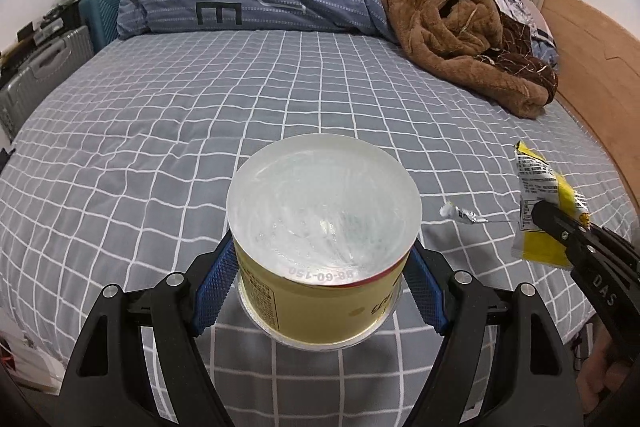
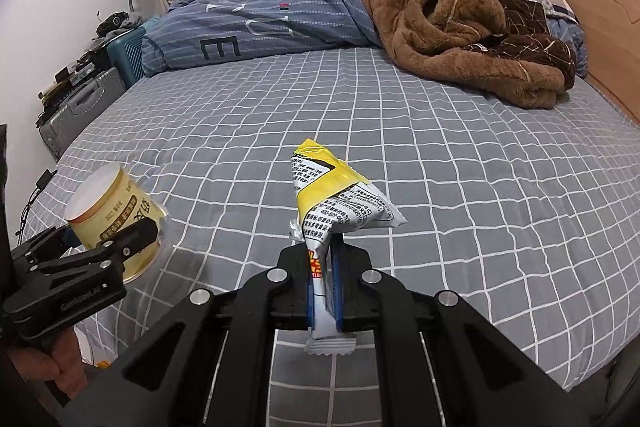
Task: Collect trash
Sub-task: 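Carry the paper cup and snack wrapper with both tools down to the bin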
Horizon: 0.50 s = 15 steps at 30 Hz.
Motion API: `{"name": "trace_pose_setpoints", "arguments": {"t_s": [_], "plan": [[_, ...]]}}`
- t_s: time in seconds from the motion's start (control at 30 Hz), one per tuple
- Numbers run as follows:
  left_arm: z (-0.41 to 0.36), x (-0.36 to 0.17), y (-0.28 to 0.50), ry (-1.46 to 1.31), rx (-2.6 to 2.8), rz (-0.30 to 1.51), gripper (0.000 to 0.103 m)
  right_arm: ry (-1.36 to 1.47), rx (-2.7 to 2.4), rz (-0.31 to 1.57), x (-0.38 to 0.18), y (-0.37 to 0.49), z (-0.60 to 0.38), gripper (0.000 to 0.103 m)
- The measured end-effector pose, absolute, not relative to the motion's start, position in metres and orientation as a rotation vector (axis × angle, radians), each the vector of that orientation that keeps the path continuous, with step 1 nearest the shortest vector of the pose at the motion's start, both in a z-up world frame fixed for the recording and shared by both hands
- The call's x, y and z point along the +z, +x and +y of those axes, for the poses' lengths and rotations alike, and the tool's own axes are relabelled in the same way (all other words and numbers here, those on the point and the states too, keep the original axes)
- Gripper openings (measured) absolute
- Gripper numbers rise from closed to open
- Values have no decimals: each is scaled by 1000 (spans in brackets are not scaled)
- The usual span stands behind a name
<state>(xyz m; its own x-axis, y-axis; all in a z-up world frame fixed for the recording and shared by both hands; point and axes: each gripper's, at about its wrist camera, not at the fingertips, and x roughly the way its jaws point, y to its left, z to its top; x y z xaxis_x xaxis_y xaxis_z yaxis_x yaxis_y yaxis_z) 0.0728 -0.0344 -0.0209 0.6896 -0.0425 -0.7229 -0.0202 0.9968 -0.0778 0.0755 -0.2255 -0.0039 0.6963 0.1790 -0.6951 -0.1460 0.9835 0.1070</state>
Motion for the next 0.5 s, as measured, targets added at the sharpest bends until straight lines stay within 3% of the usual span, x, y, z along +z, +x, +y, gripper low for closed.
{"name": "trace_pose_setpoints", "arguments": {"t_s": [0.5], "plan": [[-43, 7, 8, -96, -58, 752, 75, 36, 190, 718, 32, 28, -230, 6]]}}
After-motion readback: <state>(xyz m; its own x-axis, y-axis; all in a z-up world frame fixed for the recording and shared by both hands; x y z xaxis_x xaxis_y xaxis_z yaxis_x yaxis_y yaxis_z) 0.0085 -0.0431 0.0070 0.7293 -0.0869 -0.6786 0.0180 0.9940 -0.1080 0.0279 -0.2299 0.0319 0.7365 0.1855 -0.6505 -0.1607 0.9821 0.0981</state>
